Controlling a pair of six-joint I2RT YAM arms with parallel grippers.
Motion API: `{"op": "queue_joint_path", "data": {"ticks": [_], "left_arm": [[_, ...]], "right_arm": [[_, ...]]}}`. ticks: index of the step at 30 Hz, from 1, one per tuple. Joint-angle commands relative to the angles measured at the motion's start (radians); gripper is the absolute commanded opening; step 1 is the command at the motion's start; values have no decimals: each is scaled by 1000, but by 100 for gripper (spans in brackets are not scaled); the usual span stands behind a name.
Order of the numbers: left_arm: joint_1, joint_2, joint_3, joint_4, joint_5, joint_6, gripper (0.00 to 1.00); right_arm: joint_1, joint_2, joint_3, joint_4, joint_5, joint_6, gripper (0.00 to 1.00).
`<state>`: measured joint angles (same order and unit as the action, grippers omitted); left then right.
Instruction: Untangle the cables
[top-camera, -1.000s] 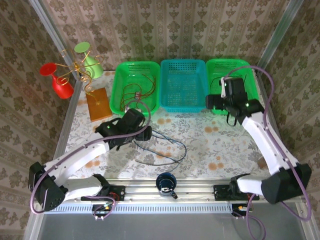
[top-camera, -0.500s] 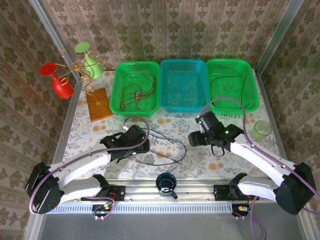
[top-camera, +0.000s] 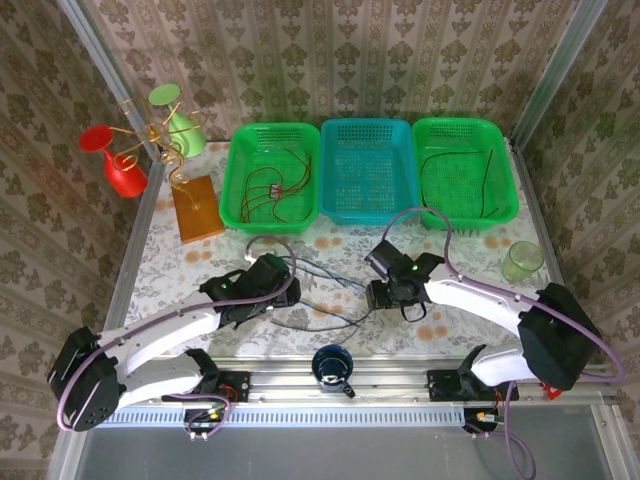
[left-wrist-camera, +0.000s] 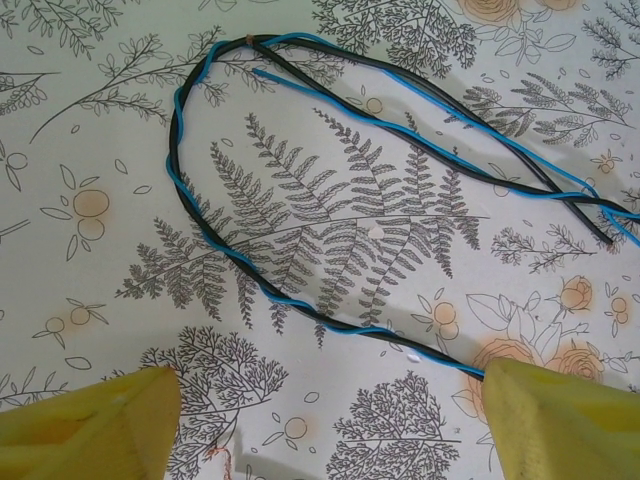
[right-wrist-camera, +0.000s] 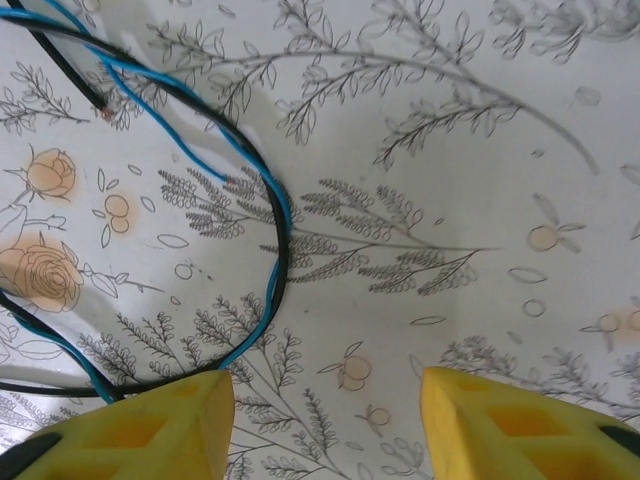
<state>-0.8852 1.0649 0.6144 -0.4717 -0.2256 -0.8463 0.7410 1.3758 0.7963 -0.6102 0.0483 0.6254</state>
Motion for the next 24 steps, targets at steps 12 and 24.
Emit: {"op": "queue_joint_path", "data": {"ticks": [12,24], "left_arm": [[-12,-69,-38,22,-26,-26,79],[-15,-78,-28,8,-41,-10,79]], "right_arm": [[74,-75,-149,165,1,813,47],[97,-12,-164,272,-61,953,39]]}}
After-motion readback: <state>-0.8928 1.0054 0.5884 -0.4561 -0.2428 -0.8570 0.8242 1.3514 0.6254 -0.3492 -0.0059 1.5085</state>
